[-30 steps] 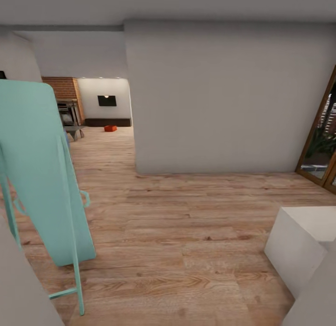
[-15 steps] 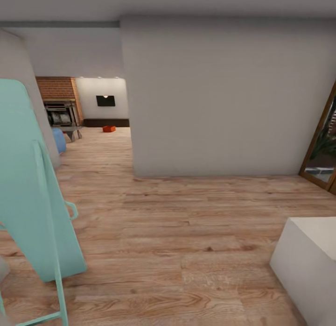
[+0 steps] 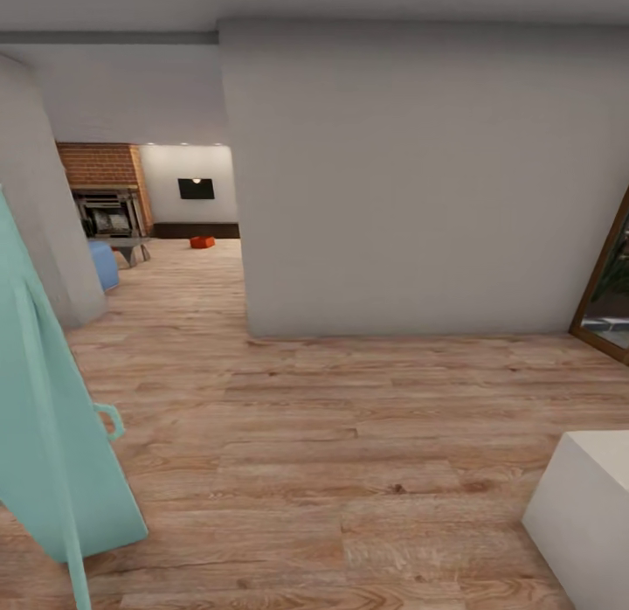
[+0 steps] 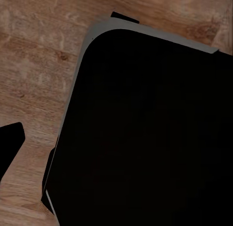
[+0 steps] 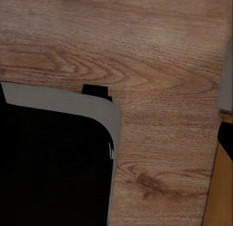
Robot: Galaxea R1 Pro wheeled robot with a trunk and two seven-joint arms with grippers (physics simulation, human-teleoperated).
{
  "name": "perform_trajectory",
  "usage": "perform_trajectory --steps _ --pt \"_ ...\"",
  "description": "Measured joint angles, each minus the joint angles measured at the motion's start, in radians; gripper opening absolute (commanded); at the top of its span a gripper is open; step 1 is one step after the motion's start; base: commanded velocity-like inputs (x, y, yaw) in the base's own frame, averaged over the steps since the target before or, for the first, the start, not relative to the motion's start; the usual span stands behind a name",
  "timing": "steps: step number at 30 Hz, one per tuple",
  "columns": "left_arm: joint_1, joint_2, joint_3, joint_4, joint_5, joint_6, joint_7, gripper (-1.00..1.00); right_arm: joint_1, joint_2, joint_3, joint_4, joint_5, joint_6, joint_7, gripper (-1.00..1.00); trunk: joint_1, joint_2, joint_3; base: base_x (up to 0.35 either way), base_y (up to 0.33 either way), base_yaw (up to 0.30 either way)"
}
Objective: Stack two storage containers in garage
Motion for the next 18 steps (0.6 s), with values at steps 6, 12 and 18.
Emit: perform_trajectory --steps 6,12,18 --pt "0.0 0.0 0.0 0.0 0.0 0.002 0.0 1.0 0.0 0.0 0.0 0.0 0.0 0.0 0.0 1.0 0.0 0.0 0.0 0.32 0.0 0.0" --pt "0.0 0.0 0.0 -0.001 0.0 0.003 0.0 1.0 0.0 0.0 0.0 0.0 0.0 0.0 0.0 1.0 0.0 0.0 0.0 0.321 0.0 0.0" --pt "0.0 0.0 0.0 0.0 0.0 0.003 0.0 1.0 0.0 0.0 0.0 0.0 0.0 0.001 0.0 1.0 0.0 0.0 0.0 0.321 0.0 0.0"
